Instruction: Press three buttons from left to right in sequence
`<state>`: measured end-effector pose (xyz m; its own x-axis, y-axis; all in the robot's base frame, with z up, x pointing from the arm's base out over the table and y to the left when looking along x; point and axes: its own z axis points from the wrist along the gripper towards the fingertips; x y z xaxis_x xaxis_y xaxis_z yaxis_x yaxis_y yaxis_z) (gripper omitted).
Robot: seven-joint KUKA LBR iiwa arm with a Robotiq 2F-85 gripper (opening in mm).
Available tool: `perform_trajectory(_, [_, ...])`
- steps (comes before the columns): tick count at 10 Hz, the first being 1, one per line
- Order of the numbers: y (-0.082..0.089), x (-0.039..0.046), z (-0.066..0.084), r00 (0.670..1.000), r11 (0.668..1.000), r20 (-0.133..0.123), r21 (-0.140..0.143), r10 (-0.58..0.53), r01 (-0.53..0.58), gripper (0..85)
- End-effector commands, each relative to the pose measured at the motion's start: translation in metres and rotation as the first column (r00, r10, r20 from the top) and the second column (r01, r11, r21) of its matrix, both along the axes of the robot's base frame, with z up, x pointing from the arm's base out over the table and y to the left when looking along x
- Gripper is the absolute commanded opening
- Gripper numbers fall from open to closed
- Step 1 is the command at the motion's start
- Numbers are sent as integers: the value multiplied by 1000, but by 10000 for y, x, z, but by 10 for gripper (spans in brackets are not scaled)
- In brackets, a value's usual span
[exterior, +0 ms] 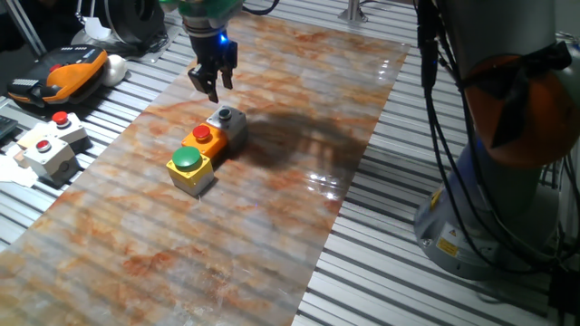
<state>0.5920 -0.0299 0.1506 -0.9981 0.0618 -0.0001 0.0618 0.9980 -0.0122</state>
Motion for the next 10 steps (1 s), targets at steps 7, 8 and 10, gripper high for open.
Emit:
perform_trajectory(7, [5, 17, -28, 1000, 1000, -7, 19, 16, -16, 510])
perform_trajectory(8, [5, 17, -28, 1000, 1000, -7, 22, 12, -12, 510])
perform_trajectory(10, [5, 17, -28, 1000, 1000, -5, 17, 9, -9, 510])
